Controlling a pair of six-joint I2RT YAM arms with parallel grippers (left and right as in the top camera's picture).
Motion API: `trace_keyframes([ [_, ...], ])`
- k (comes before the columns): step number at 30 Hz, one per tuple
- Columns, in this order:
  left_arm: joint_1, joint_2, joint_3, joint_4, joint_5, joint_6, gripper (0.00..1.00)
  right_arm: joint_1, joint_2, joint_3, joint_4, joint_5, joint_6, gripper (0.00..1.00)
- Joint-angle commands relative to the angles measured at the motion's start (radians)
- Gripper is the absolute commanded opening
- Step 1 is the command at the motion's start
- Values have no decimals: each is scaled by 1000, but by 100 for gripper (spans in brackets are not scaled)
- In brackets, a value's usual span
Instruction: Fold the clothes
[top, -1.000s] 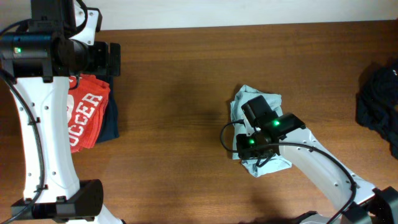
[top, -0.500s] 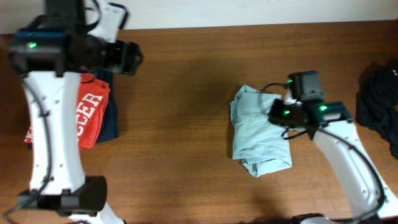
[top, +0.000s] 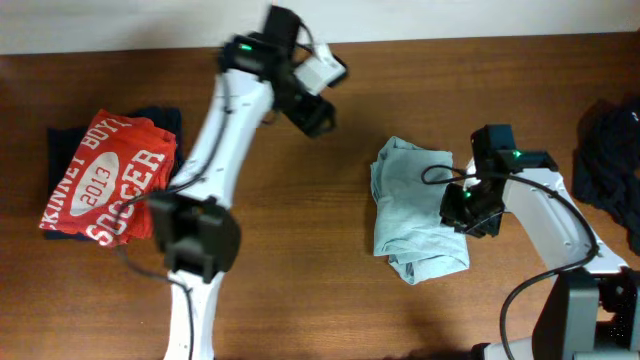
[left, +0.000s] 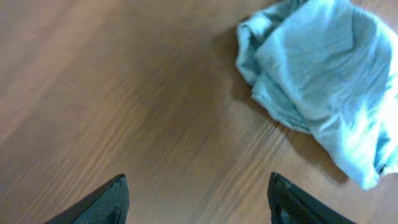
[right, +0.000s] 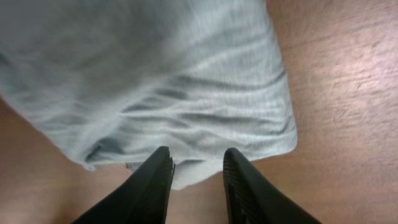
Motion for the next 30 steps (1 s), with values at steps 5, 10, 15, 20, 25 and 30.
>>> trace_keyframes([
  [5,-116,129,5,102,77,52,53,-5,5,-74,16,56,47,31],
  [10,-170,184,5,159,70,51,47,-5,5,-106,55,53,65,29],
  [15,-194,220,4,188,70,50,66,-5,6,-123,119,56,78,31],
  [20,-212,279,4,219,69,19,54,-5,6,-123,126,57,89,31],
  [25,-216,320,4,275,45,-34,31,-5,8,-123,125,81,132,27],
  [30,-216,332,4,289,6,-69,9,-5,10,-123,137,119,145,25],
])
